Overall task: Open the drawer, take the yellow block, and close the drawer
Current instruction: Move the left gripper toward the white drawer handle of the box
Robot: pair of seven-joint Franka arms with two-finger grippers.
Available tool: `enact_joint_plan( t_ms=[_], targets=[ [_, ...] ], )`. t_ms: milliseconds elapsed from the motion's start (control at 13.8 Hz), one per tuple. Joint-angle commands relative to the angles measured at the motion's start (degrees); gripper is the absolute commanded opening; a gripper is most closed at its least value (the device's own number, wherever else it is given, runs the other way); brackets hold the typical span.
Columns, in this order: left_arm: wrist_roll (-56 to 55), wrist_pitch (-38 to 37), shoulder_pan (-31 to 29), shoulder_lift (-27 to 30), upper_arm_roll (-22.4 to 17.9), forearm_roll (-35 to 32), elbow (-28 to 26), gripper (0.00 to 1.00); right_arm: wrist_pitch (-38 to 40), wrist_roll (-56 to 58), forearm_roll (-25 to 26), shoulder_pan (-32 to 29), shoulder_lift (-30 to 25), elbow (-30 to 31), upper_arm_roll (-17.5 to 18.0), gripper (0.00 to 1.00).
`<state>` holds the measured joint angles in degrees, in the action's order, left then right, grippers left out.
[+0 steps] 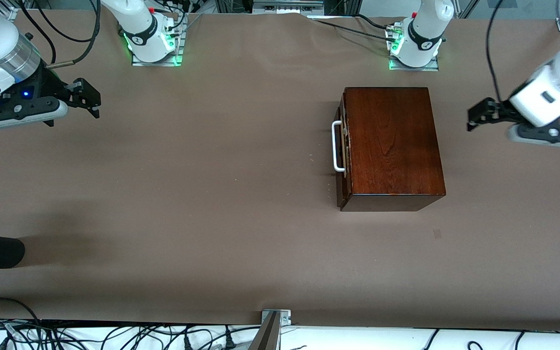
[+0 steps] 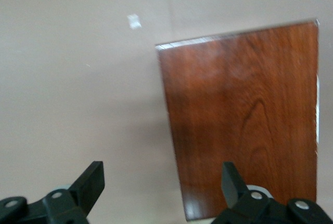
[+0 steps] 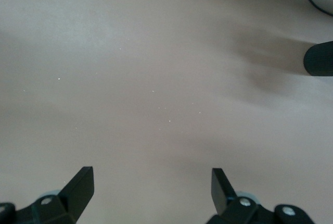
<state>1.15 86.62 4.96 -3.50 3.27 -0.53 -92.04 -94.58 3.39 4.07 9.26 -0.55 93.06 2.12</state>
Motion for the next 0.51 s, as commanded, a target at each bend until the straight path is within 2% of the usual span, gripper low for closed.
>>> enact_joint_plan(
  t_ms=[0, 218, 436],
  targets=[
    [-5.33, -0.67, 0.84, -3.87, 7.25, 1.23, 1.95, 1.00, -0.96, -0.49, -0.03, 0.15, 0.28, -0.51, -0.10, 1.00],
    [-19.04, 3.10, 2.85, -9.39, 13.32, 0.62, 5.54, 1.00, -2.19, -0.49, -0.56, 0.06, 0.72, -0.51, -0.27, 1.00],
    [-26.53, 5.12, 8.82, -17.92, 13.69, 0.44, 10.82, 1.00, -2.54, -0.49, -0.56, -0.03, 0.72, -0.51, -0.36, 1.00]
  ],
)
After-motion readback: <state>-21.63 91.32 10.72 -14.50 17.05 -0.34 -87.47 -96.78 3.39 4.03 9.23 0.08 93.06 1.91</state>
